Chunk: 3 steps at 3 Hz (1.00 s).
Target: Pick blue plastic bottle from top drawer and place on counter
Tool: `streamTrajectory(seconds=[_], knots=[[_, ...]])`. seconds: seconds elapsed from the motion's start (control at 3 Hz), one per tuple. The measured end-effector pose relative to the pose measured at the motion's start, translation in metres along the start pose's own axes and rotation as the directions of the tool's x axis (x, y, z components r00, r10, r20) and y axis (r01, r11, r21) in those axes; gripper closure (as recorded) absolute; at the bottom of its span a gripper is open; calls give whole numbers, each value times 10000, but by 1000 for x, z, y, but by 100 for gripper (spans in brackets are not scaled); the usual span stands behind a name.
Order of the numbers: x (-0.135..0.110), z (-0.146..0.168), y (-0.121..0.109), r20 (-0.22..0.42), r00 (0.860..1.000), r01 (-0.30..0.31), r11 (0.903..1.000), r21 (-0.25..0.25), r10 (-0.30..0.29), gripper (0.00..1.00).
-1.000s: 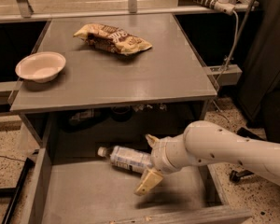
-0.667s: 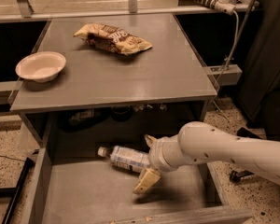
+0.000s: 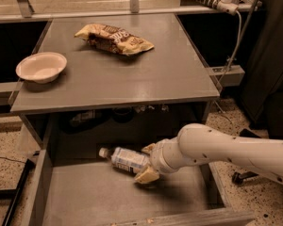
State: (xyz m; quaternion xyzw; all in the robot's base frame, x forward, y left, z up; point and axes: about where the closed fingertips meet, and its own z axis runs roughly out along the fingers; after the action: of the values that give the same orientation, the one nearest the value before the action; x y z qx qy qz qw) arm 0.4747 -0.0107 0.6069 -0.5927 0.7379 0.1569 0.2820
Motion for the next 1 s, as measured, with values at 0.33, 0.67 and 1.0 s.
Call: streamTrajectory(seconds=[0.33, 0.67, 1.0], knots=[[0, 0, 0, -2, 10000, 1, 10000, 0, -1, 66], [-2, -2, 1, -26, 10000, 17, 10000, -7, -17, 89], [-12, -35, 0, 13, 9999, 130, 9998, 165, -130, 100]])
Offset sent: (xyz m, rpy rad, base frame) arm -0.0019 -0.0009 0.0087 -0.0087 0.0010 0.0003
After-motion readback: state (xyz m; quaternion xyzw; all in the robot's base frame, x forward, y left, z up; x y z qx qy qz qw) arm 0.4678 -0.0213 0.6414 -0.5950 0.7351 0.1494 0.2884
